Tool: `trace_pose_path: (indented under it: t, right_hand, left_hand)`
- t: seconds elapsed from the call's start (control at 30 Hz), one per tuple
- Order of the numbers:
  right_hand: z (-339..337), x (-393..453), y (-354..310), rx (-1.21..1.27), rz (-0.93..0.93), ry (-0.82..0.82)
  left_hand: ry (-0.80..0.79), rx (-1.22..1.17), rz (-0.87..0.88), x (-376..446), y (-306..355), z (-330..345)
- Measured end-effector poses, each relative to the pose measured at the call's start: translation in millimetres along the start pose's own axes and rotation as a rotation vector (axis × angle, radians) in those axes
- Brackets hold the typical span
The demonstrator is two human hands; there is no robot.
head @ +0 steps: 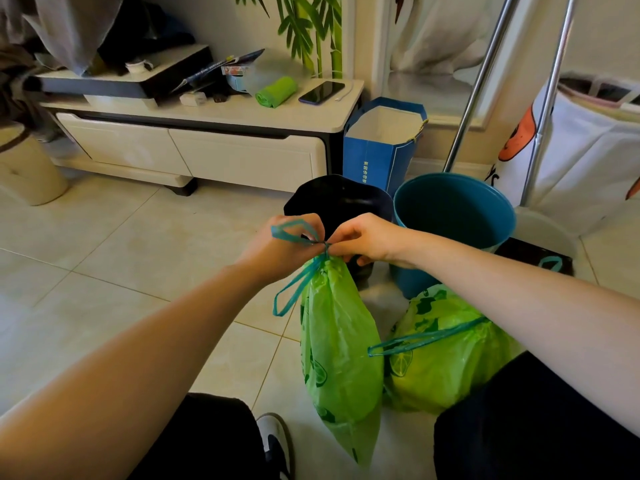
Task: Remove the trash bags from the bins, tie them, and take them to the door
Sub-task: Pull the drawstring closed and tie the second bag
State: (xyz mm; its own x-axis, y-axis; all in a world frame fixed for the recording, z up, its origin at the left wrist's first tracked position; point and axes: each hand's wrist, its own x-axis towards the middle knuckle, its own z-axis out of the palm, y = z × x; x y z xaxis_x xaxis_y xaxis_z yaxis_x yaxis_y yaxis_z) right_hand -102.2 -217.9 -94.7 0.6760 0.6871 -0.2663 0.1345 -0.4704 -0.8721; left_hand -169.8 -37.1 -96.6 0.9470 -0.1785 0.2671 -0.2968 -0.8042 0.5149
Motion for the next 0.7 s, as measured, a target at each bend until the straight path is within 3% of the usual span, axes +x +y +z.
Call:
trace_pose_path:
  t: [0.13,0.3,0.43,0.53,0.6,0.7]
  right_hand:
    - [-1.0,1.8,-2.4,0.023,0.014,-0.007]
    - [2.4,4.2,-9.2,-0.120,-0.006,0.031]
    - [0.2,5.3,-10.0,-0.559,-0.073,0.036]
    - [-4.9,1.4,-11.2,-0.828,-0.237,0.082]
    - [-4.7,-0.2,-13.7,-0.769,-0.306,0.119]
    - [-1.6,0.3,-17.4,-0.442,-0.226,0.169]
  left_hand:
    - [-0.001,-0.068,-0.002,-0.8,-1.6,-0.1]
    - [-0.012,-0.124,0.027,-0.8,-3.8,2.9]
    - [-0.044,-0.107,0.048,-1.6,-1.9,5.2]
    - [-0.063,-0.089,0.027,-2.1,0.0,6.4]
    - [-0.055,-0.104,0.044,-2.5,-1.2,6.7]
    - [-0.048,-0.127,0.047,-1.4,-5.4,4.7]
